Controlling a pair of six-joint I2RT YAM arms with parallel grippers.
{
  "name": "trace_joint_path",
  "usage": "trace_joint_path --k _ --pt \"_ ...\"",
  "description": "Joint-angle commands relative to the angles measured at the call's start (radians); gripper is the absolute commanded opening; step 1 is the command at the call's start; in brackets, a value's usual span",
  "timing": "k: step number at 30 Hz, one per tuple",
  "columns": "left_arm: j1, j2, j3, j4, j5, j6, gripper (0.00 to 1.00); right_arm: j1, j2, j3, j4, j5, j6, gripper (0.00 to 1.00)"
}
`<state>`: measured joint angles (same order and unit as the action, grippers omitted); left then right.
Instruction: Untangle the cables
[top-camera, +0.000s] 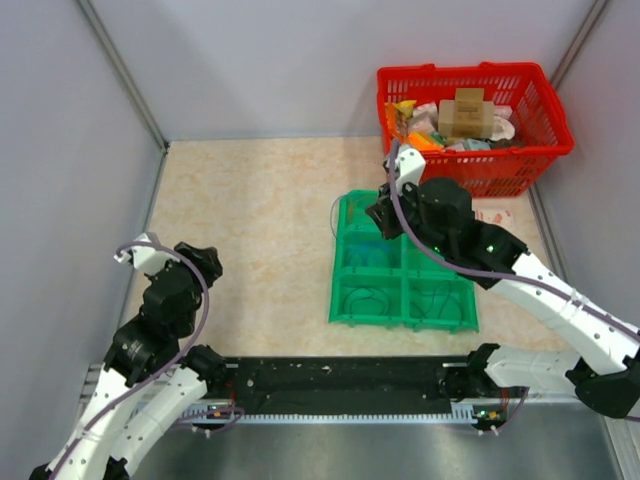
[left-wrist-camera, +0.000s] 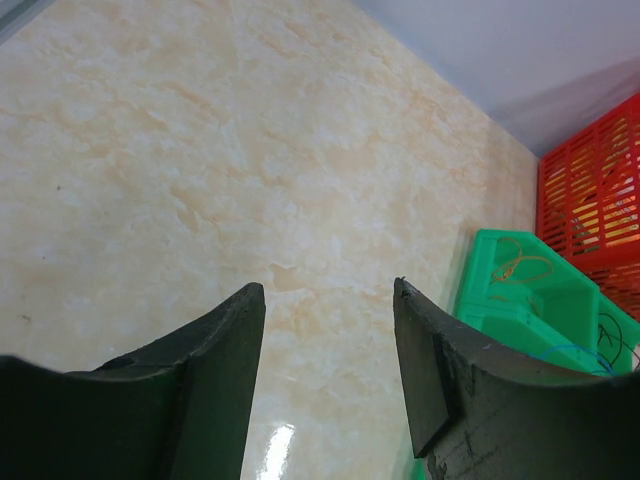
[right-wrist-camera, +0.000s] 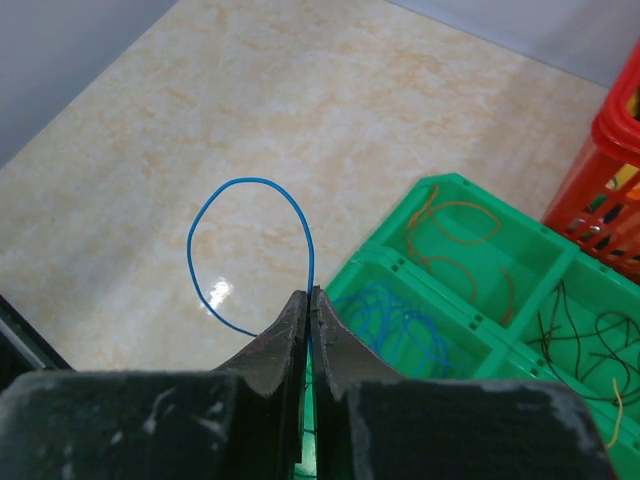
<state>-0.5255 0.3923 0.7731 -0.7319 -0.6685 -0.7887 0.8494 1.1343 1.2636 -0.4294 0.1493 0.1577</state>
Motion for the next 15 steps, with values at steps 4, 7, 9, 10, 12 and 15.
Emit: trace_joint_path --k 4,7,9,10,12,15 --pt "0.002 0.037 -0.008 0.088 0.047 0.011 0.58 -0.068 -0.028 -0.082 -0.072 0.088 0.017 0.00" --pt "0.002 0.052 -0.003 0.092 0.058 0.016 0.59 -0.076 -0.004 -0.098 -0.083 0.084 0.039 0.00" --pt "0.002 0.063 -0.001 0.101 0.072 0.026 0.59 -0.075 0.030 -0.093 -0.114 0.085 0.049 0.00" --pt "0.001 0.069 0.000 0.106 0.082 0.031 0.60 -0.078 0.048 -0.090 -0.130 0.093 0.058 0.00" --pt "0.002 0.085 0.002 0.112 0.101 0.039 0.61 -0.076 0.082 -0.096 -0.157 0.102 0.068 0.00" --pt "0.001 0.114 0.003 0.118 0.125 0.042 0.61 -0.076 0.125 -0.104 -0.196 0.128 0.088 0.00"
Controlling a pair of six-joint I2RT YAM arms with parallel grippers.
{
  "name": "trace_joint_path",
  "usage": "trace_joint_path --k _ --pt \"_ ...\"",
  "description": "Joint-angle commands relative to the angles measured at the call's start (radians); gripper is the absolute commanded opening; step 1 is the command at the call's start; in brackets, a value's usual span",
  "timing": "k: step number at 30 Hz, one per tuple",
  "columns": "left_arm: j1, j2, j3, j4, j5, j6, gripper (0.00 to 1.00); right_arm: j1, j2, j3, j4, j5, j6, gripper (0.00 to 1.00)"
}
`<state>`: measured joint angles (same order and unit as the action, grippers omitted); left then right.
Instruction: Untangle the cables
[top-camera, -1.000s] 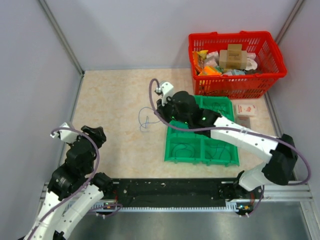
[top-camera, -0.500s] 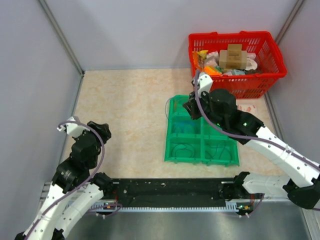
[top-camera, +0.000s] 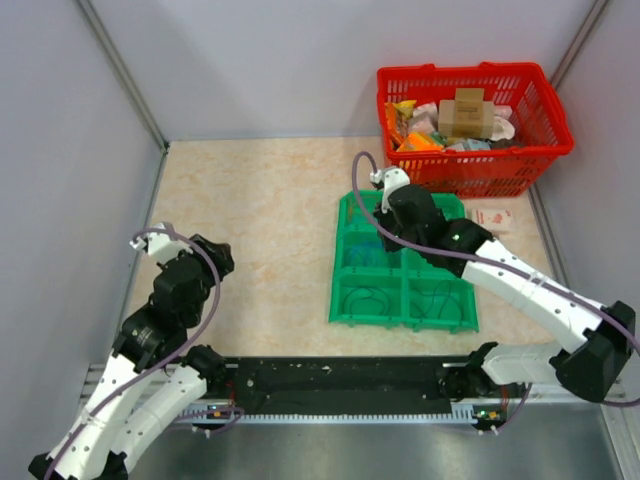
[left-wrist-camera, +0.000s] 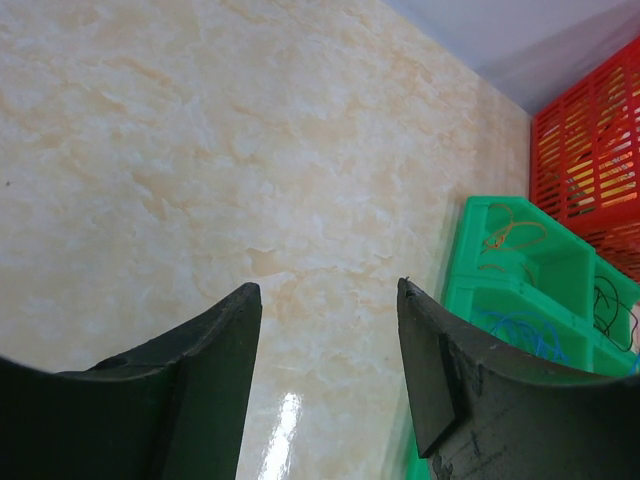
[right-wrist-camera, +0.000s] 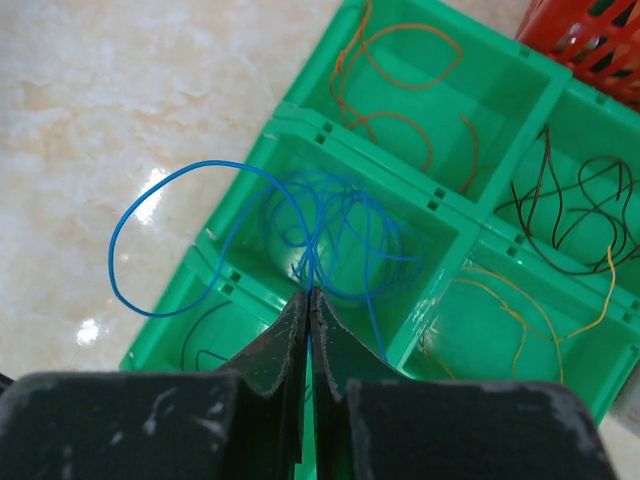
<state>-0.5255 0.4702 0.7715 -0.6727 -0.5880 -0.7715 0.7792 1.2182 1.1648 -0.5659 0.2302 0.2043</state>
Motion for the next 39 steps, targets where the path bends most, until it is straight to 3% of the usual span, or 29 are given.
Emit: trace_joint_path --k 1,6,24,35,39 --pt "0.002 0.044 0.003 0.062 0.053 0.029 0.61 -0.008 0.065 -0.002 -0.084 0.057 0.046 0.00" --pt "0.002 0.073 0.003 0.068 0.080 0.032 0.61 -0.021 0.187 0.030 -0.158 0.084 0.067 0.00" --pt "0.002 0.082 0.012 0.056 0.102 0.038 0.61 -0.072 0.607 0.257 -0.097 0.144 0.050 0.00" --pt "0.001 0.122 0.003 0.087 0.146 0.046 0.62 -0.098 0.574 0.110 -0.063 0.227 0.089 0.00" --pt "0.002 0.151 0.012 0.091 0.168 0.049 0.63 -0.103 0.544 0.111 -0.048 0.177 0.057 0.00"
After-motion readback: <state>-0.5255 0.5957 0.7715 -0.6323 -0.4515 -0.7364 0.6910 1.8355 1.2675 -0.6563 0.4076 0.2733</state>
